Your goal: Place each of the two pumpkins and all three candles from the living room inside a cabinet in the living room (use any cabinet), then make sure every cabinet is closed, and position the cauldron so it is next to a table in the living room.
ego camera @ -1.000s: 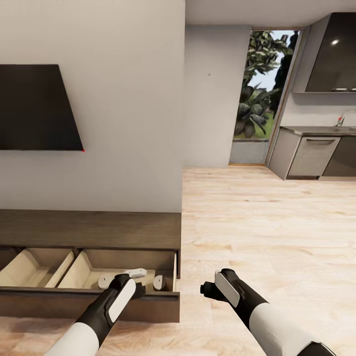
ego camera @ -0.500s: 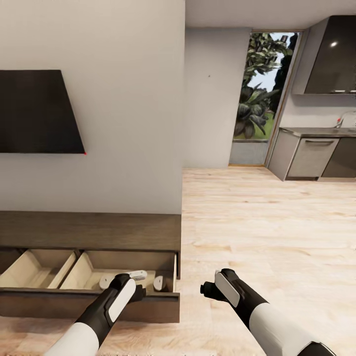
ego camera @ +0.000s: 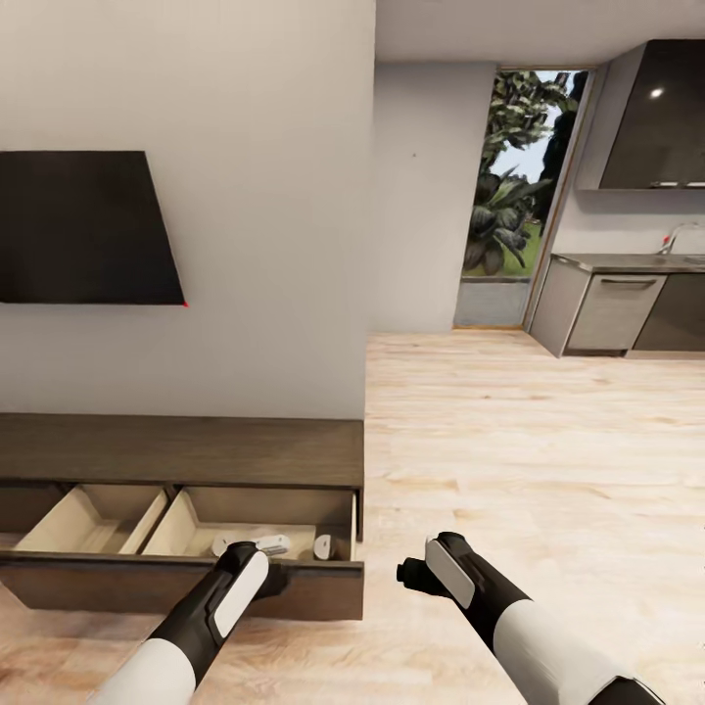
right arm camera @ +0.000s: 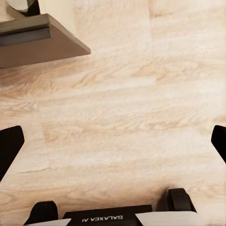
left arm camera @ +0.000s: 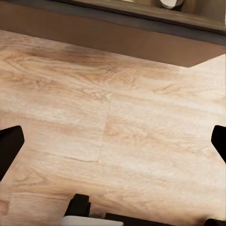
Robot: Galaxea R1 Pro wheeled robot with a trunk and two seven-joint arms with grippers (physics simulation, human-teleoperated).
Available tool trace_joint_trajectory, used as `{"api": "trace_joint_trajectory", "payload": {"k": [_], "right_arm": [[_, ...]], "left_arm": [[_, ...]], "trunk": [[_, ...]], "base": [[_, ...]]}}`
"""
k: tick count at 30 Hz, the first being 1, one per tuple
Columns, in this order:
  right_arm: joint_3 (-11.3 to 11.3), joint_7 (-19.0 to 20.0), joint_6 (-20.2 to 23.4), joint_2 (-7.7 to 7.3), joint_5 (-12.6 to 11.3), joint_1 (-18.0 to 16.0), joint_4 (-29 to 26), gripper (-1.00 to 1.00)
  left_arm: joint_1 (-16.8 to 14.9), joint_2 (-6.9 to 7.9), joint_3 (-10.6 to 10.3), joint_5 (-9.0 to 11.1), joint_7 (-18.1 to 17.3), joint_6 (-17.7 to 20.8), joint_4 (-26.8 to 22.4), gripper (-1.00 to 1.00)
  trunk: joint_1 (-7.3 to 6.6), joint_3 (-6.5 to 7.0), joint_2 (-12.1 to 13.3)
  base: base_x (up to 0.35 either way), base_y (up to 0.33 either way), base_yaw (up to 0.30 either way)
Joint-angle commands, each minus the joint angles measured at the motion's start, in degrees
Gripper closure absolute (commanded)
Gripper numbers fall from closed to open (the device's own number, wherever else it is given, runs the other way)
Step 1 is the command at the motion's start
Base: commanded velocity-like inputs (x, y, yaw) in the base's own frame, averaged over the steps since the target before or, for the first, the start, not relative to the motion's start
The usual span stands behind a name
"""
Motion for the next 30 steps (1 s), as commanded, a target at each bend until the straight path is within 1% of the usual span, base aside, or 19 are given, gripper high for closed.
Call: {"api": "trace_joint_trajectory", "payload": {"k": [1,7,21,23,26,30], "right_arm": [[0.3,-0.6,0.1,-0.03,-0.6,-0.1,-0.1,-1.00],[0.3,-0.7,0.1,-0.08,-0.5,-0.1,-0.1,-1.00],[0.3,-0.4,-0.3,-0.09,-0.5,0.2,0.0,-1.00],[0.4,-0.2,-1.9,-0.09,-0.8,0.2,0.3,-1.00],[0.4,-0.1,-4.5,-0.08,-0.4,0.3,0.6,-1.00],[0.5,-0.1,-7.6,-0.09,-0.7,0.3,0.7,-1.00]], "left_arm": [[0.0,0.04,-0.2,0.9,0.6,0.1,-0.1,-1.00],[0.0,0.21,-0.2,2.9,0.6,0.1,-0.1,-1.00],[0.0,0.21,-0.2,3.3,0.4,0.1,-0.1,-1.00],[0.0,0.21,-0.2,3.3,0.4,0.1,-0.1,-1.00],[-0.1,0.21,-0.2,3.3,0.4,0.1,-0.1,-1.00],[-0.1,0.26,-0.2,3.2,0.4,0.1,-0.1,-1.00]], "trunk": [[-0.25,0.12,0.4],[-1.57,1.20,2.8],[-4.64,3.71,8.4],[-5.08,4.07,9.2],[-5.74,4.61,10.4],[-6.62,5.33,12.0]], "base": [[-0.238,0.195,0.000],[-0.238,0.205,0.000],[-0.232,0.214,0.000],[-0.230,0.215,0.000],[-0.229,0.215,0.000],[-0.229,0.215,0.000]]}}
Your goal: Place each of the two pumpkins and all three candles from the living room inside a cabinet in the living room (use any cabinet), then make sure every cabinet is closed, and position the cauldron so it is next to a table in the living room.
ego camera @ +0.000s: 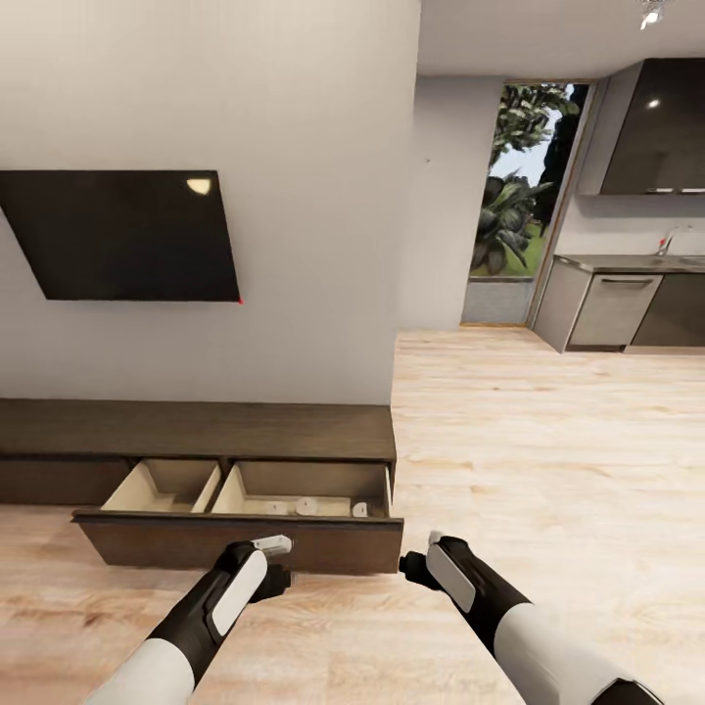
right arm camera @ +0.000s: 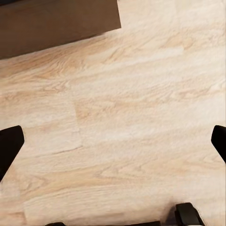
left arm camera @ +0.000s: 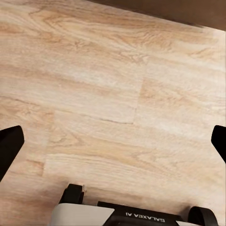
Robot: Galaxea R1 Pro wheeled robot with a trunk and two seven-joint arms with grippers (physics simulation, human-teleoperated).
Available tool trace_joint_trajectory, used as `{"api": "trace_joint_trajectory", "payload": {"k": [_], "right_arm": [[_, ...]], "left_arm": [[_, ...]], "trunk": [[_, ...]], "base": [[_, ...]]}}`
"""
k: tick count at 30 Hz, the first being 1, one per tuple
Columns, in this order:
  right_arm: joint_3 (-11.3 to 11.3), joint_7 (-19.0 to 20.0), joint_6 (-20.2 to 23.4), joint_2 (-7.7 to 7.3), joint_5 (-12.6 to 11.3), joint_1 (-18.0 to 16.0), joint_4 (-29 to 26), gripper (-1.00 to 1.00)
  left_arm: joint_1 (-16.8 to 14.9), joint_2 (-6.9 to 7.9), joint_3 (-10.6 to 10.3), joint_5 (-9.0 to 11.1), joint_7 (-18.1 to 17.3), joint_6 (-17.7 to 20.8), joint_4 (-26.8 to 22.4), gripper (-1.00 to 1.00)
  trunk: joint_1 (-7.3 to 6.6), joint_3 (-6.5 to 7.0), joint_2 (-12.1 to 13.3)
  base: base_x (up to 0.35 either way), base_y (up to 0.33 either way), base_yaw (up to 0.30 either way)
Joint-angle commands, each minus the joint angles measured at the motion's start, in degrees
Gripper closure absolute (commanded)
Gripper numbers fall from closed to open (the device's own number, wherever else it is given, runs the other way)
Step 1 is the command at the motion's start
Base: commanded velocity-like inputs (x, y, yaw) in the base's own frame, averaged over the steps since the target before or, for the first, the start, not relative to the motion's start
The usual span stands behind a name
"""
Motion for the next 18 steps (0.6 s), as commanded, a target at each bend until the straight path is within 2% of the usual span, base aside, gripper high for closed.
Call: {"api": "trace_joint_trajectory", "payload": {"k": [1,6,13,18], "right_arm": [[0.4,-0.5,-0.7,-0.04,-0.6,-0.1,-0.1,-1.00],[0.4,-0.5,-2.5,0.14,-0.7,-0.1,0.0,-1.00],[0.4,-0.5,-4.0,0.34,-0.3,0.2,0.0,-1.00],[0.5,-0.5,-5.4,0.47,-0.1,0.3,0.0,-1.00]], "left_arm": [[0.0,0.05,-0.2,0.6,0.6,0.0,-0.1,-1.00],[0.0,0.17,-0.2,0.6,0.6,0.0,-0.1,-1.00],[0.0,0.25,-0.2,0.6,0.6,0.0,-0.1,-1.00],[0.0,0.32,-0.3,0.5,0.5,0.0,-0.2,-1.00]], "trunk": [[-0.25,0.11,0.4],[-1.34,1.01,2.4],[-1.34,1.01,2.4],[-1.34,1.01,2.4]], "base": [[-0.230,0.215,0.000],[-0.229,0.215,0.000],[-0.227,0.215,0.000],[-0.096,0.256,0.000]]}}
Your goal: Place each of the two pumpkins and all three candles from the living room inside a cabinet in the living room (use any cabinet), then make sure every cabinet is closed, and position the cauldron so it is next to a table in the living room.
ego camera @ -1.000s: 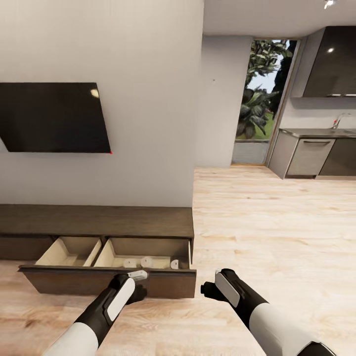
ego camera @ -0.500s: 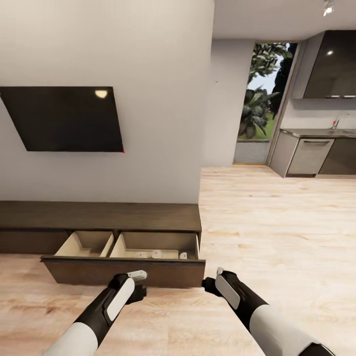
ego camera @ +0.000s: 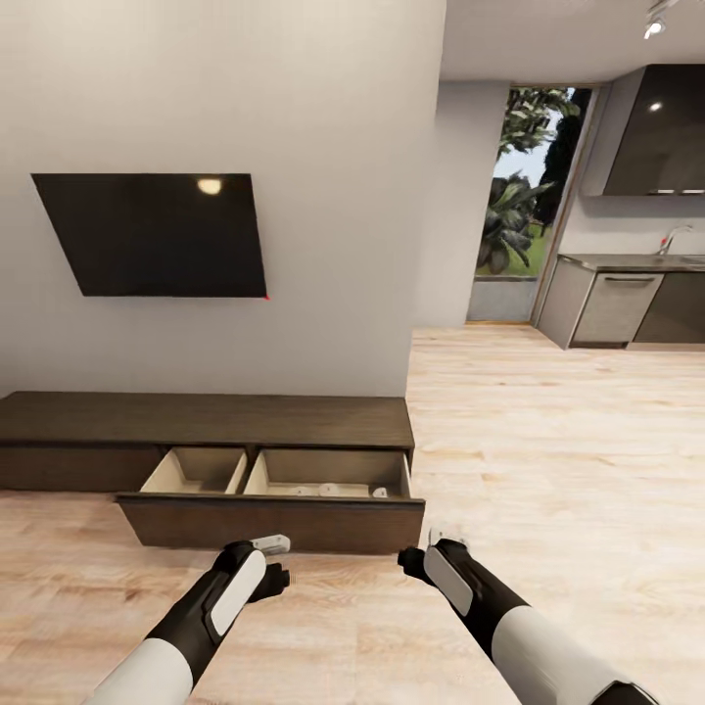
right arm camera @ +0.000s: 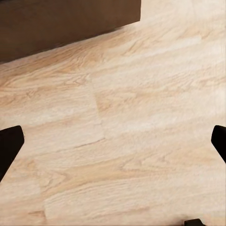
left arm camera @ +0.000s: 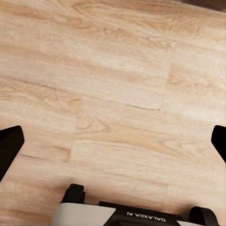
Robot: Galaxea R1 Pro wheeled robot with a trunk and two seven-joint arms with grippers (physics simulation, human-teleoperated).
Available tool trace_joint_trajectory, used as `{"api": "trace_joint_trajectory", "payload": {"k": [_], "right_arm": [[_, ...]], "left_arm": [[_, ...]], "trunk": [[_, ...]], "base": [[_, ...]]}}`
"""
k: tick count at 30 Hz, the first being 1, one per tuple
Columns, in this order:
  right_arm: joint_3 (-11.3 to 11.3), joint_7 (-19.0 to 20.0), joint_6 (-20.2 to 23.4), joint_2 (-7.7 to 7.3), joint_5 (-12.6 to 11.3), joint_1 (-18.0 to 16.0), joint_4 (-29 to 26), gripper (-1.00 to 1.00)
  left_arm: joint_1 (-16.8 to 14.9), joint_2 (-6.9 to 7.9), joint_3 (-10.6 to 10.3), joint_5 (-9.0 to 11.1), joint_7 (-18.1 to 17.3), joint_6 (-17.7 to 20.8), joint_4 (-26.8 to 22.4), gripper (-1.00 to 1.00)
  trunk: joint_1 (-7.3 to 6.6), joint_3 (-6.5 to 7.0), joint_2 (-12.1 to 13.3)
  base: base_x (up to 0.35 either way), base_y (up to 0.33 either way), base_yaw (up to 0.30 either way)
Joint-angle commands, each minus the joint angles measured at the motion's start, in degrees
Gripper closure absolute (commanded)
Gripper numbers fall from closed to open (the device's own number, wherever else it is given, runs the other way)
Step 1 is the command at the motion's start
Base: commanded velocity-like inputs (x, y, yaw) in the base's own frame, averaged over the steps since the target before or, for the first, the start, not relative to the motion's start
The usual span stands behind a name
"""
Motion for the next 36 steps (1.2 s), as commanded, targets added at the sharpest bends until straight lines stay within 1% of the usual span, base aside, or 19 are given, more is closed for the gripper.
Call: {"api": "trace_joint_trajectory", "payload": {"k": [1,4,8,15,18,26,30,36], "right_arm": [[0.4,-0.5,-0.5,-0.04,-0.4,-0.1,-0.1,-1.00],[0.5,-0.5,-1.9,0.02,-0.4,0.0,-0.1,-1.00],[0.6,-0.5,-2.5,0.06,-0.4,0.0,0.2,-1.00],[0.6,-0.5,-2.9,0.00,-0.4,0.0,0.4,-1.00],[0.6,-0.5,-3.0,0.02,-0.4,0.0,0.8,-1.00],[0.6,-0.5,-3.2,-0.03,-0.2,0.0,1.3,-1.00],[0.6,-0.4,-5.0,-0.03,-0.3,0.0,1.6,-1.00],[0.7,-0.4,-7.7,-0.03,-0.2,0.0,3.8,-1.00]], "left_arm": [[0.0,0.05,-0.2,0.6,0.5,0.0,-0.1,-1.00],[0.0,0.10,-0.2,0.6,0.5,0.0,-0.8,-1.00],[0.0,0.14,-0.1,0.5,0.5,0.0,-1.9,-1.00],[0.0,0.08,-0.2,0.4,0.5,-0.1,-2.1,-1.00],[0.0,0.10,-0.3,0.4,0.6,-0.1,-2.9,-1.00],[0.0,0.14,-0.4,0.1,0.7,-0.5,-3.5,-1.00],[0.0,0.15,-0.5,-0.3,0.8,-0.8,-3.7,-1.00],[0.0,0.10,-1.1,-0.6,0.9,-1.3,-3.8,-1.00]], "trunk": [[0.00,-0.07,-0.1],[0.00,-0.07,-0.1],[0.00,-0.07,-0.1],[0.00,-0.07,-0.1],[0.00,-0.07,-0.1],[1.76,-1.51,-3.3],[2.64,-2.22,-4.9],[3.96,-3.30,-7.3]], "base": [[-0.021,0.283,0.000],[-0.009,0.287,0.000],[0.098,0.271,0.000],[0.052,0.046,0.000],[0.004,0.004,0.000],[0.000,0.000,0.000],[0.000,0.000,0.000],[0.000,0.000,0.000]]}}
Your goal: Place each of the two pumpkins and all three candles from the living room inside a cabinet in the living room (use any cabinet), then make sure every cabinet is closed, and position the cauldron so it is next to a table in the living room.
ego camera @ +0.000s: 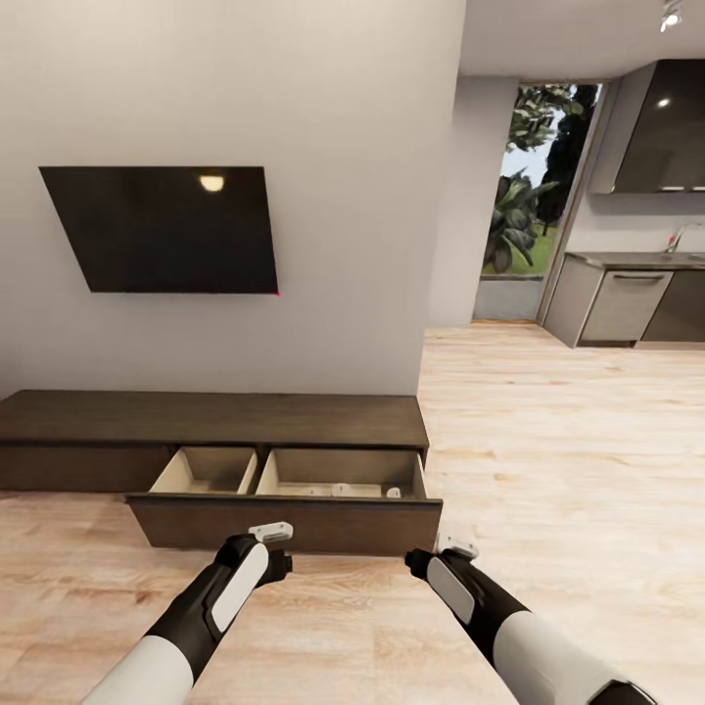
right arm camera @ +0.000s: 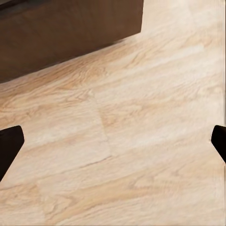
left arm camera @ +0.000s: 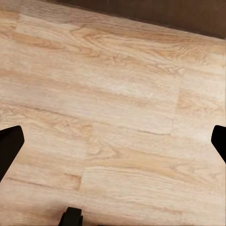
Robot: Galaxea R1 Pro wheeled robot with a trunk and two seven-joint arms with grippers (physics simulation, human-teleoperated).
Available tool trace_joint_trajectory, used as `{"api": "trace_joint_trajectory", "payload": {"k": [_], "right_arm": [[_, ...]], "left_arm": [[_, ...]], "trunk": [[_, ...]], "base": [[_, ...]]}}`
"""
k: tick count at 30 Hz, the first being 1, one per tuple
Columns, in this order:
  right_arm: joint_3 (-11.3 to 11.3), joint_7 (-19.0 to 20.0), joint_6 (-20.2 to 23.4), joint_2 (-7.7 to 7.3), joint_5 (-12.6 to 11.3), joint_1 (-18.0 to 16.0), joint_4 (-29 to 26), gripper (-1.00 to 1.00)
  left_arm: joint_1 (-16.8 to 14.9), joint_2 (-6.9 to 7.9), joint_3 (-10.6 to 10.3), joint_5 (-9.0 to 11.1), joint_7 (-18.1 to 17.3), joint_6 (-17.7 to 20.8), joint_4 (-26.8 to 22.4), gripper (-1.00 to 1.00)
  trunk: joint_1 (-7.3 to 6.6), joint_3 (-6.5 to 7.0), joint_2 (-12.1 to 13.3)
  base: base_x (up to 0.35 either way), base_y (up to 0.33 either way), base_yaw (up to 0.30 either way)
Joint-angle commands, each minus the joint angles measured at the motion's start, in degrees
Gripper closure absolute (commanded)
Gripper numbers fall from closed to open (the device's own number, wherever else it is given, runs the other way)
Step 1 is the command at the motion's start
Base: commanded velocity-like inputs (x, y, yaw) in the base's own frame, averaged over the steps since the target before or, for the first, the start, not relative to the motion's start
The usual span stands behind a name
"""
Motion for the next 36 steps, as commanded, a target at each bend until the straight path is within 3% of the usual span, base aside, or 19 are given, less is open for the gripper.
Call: {"api": "trace_joint_trajectory", "payload": {"k": [1,5,10,13,15,17,21,26,28,31,36], "right_arm": [[0.5,-0.4,-0.5,-0.05,-0.3,-0.1,0.6,-1.00],[0.6,-0.4,-6.1,-0.05,0.7,-0.1,5.0,-1.00],[1.0,3.2,-12.6,-0.05,4.6,-0.1,10.6,-1.00],[1.1,7.6,-16.1,-0.03,6.1,-0.1,12.9,-1.00],[1.1,8.3,-19.7,-0.02,6.3,-0.1,14.4,-1.00],[1.1,8.6,-22.2,-0.01,6.4,-0.1,15.7,-1.00],[1.2,8.7,-24.9,0.02,7.5,0.1,16.3,-1.00],[1.6,8.7,-30.1,0.76,16.3,0.1,16.3,-1.00],[1.6,8.7,-30.7,1.15,18.0,0.1,16.3,-1.00],[1.6,8.7,-31.6,1.33,19.0,0.1,16.3,-1.00],[1.6,8.7,-33.8,1.43,19.3,0.0,16.4,-1.00]], "left_arm": [[0.0,0.01,-0.2,0.6,0.6,-0.3,0.0,-1.00],[0.0,0.04,-0.8,0.1,0.6,-4.3,0.5,-1.00],[0.2,-0.13,-3.1,-3.5,0.6,-11.4,1.8,-1.00],[0.2,-0.39,-4.4,-4.3,0.6,-19.2,5.5,-1.00],[0.2,-0.32,-6.8,-4.4,0.6,-22.6,6.4,-1.00],[0.2,-0.29,-8.3,-4.5,0.6,-24.0,6.8,-1.00],[0.2,-0.23,-9.0,-4.4,0.6,-26.1,7.3,-1.00],[0.2,-0.28,-9.7,-4.6,0.6,-28.4,9.3,-1.00],[0.2,-0.32,-10.7,-4.6,0.6,-28.6,9.4,-1.00],[0.2,-0.36,-12.9,-4.6,0.6,-29.6,9.5,-1.00],[0.2,-0.34,-13.6,-4.5,0.6,-30.3,9.5,-1.00]], "trunk": [[0.23,-0.25,-0.5],[1.11,-0.97,-2.1],[2.21,-1.87,-4.1],[2.86,-2.40,-5.3],[3.30,-2.76,-6.1],[3.74,-3.12,-6.9],[4.62,-3.84,-8.5],[5.72,-4.74,-10.5],[6.16,-5.10,-11.3],[6.82,-5.64,-12.5],[7.92,-6.53,-14.5]], "base": [[0.000,0.000,0.000],[0.000,0.000,0.000],[0.000,0.000,0.000],[0.000,0.000,0.000],[0.000,0.000,0.000],[0.000,0.000,0.000],[0.000,0.000,0.000],[0.000,0.000,0.000],[0.000,0.000,0.000],[0.000,0.000,0.000],[0.000,0.000,0.000]]}}
